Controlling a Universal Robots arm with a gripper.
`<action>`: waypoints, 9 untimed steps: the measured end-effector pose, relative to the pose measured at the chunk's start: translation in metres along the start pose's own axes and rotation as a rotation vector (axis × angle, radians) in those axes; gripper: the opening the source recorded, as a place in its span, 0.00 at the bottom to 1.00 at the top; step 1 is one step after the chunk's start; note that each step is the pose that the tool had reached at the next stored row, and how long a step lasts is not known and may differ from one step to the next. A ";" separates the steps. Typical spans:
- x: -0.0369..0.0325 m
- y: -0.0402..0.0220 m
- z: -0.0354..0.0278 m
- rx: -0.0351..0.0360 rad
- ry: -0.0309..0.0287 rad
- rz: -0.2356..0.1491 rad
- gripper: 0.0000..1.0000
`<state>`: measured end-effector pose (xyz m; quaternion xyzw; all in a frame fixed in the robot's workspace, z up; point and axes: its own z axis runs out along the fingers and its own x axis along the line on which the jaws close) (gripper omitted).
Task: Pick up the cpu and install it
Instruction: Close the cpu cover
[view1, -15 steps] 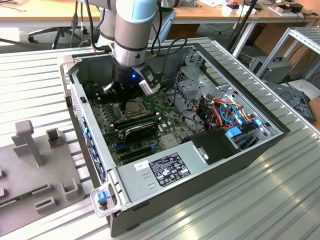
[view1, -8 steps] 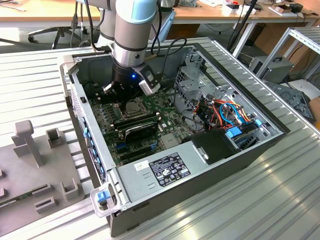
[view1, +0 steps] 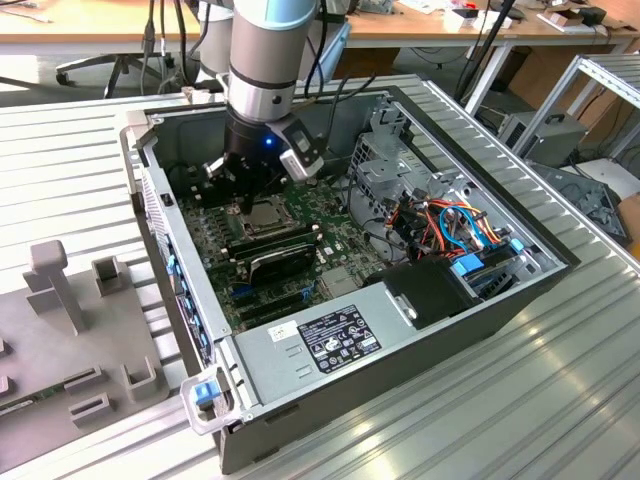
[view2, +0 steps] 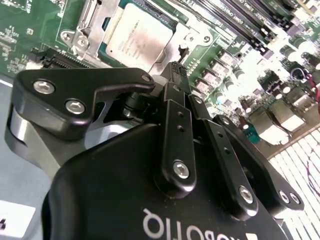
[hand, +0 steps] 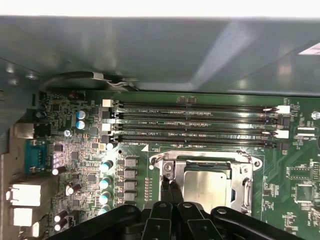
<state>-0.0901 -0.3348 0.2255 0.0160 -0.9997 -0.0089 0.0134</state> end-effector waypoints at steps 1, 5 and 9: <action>0.0001 0.0000 -0.0026 0.0001 0.0001 0.000 0.11; 0.0004 0.0003 -0.0163 0.0000 0.0000 0.000 0.11; 0.0009 0.0006 -0.0328 0.0001 -0.0006 0.000 0.11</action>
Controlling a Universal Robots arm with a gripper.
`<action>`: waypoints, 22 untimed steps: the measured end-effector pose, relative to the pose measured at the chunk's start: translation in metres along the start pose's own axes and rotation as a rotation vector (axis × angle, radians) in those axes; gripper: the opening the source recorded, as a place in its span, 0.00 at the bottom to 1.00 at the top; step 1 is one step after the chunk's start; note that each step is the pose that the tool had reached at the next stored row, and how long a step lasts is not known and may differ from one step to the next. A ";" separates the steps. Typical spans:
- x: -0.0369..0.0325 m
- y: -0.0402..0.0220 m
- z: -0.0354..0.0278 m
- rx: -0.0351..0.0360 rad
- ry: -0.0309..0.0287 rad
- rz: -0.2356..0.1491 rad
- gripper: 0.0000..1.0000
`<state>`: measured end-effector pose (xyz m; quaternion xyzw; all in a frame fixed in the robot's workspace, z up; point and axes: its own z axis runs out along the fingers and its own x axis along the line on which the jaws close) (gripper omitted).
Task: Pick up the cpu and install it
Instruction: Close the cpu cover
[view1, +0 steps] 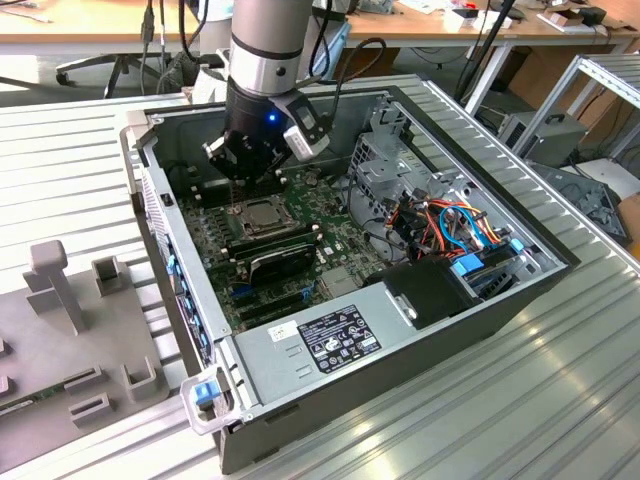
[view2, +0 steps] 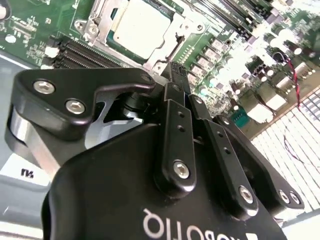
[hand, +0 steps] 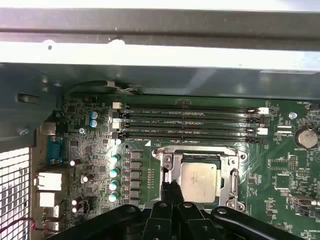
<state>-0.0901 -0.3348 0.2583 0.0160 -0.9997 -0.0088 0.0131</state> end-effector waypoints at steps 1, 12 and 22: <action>0.0001 0.0001 -0.0047 0.0000 -0.0001 0.000 0.11; 0.0007 0.0005 -0.0264 0.0001 -0.0008 0.000 0.11; -0.0003 0.0004 -0.0266 0.0029 -0.0005 0.000 0.11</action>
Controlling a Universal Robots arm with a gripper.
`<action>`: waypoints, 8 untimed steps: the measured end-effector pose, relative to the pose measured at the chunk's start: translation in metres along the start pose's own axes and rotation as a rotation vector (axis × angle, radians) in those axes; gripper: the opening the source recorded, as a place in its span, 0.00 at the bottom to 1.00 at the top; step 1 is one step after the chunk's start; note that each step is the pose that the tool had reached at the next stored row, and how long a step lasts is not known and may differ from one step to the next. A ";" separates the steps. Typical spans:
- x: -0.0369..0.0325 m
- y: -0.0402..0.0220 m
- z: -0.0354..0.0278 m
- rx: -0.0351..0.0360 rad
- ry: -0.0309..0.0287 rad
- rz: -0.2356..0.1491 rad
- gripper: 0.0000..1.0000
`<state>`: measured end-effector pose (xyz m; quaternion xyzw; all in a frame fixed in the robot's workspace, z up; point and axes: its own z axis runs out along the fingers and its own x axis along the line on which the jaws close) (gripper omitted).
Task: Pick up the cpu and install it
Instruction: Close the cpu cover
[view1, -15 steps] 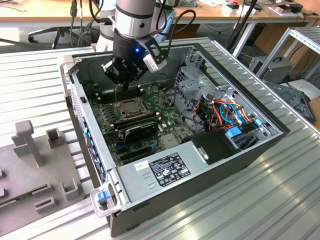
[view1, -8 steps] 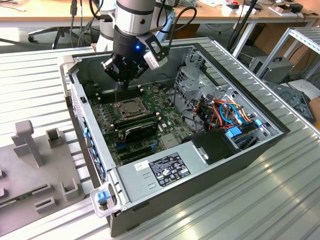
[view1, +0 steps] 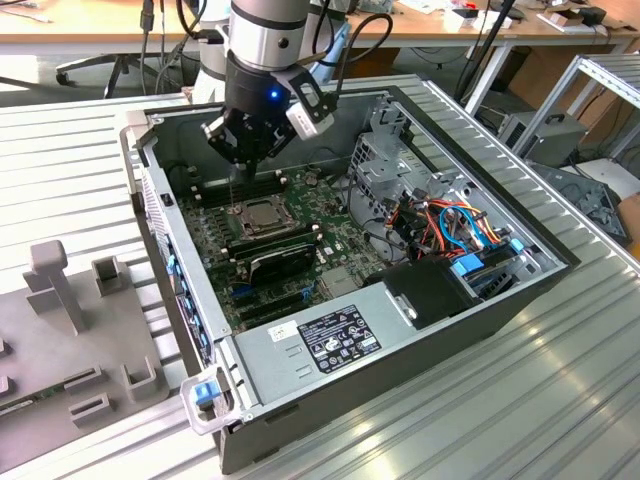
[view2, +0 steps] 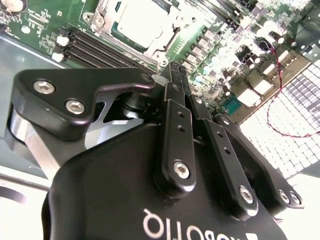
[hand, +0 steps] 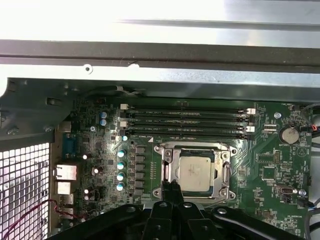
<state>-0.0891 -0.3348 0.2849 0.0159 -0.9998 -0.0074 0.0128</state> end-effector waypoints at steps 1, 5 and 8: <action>-0.0025 -0.0001 0.0000 0.0007 0.0001 0.000 0.11; -0.0117 -0.0004 0.0000 0.0036 0.0006 0.000 0.11; -0.0155 -0.0019 0.0000 0.0128 0.0011 0.001 0.11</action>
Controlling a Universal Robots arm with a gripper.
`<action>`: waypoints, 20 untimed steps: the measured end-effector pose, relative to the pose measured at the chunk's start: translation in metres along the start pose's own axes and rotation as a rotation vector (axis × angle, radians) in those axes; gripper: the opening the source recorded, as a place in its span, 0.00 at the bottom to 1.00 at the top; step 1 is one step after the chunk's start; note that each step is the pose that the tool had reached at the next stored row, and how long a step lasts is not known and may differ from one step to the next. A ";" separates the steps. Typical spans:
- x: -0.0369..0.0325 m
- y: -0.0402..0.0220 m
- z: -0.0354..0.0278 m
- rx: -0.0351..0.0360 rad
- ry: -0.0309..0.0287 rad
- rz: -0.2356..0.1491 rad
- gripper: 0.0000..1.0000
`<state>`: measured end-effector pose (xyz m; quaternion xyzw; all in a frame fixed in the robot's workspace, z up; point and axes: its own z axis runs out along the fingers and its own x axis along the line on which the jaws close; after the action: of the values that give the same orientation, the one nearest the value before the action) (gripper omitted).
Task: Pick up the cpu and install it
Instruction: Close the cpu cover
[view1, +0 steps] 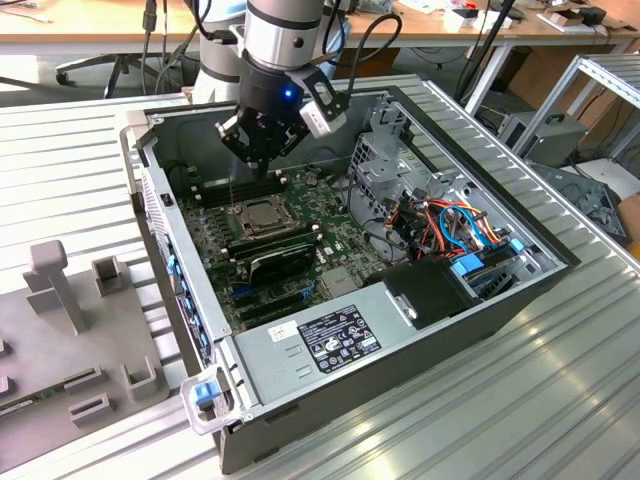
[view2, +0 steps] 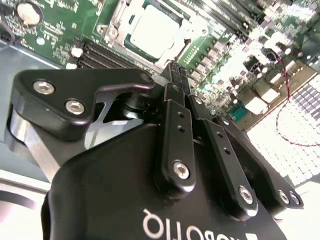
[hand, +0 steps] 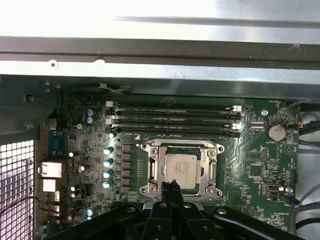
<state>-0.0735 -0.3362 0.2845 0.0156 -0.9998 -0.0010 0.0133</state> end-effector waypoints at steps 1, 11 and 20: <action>-0.0007 -0.0018 0.0001 0.0033 0.0001 0.000 0.11; -0.0191 -0.0139 0.0269 0.0061 0.0002 0.004 0.11; -0.0185 -0.0134 0.0352 0.0063 0.0003 0.004 0.11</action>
<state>-0.0556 -0.3490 0.2488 0.0137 -0.9998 0.0022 0.0134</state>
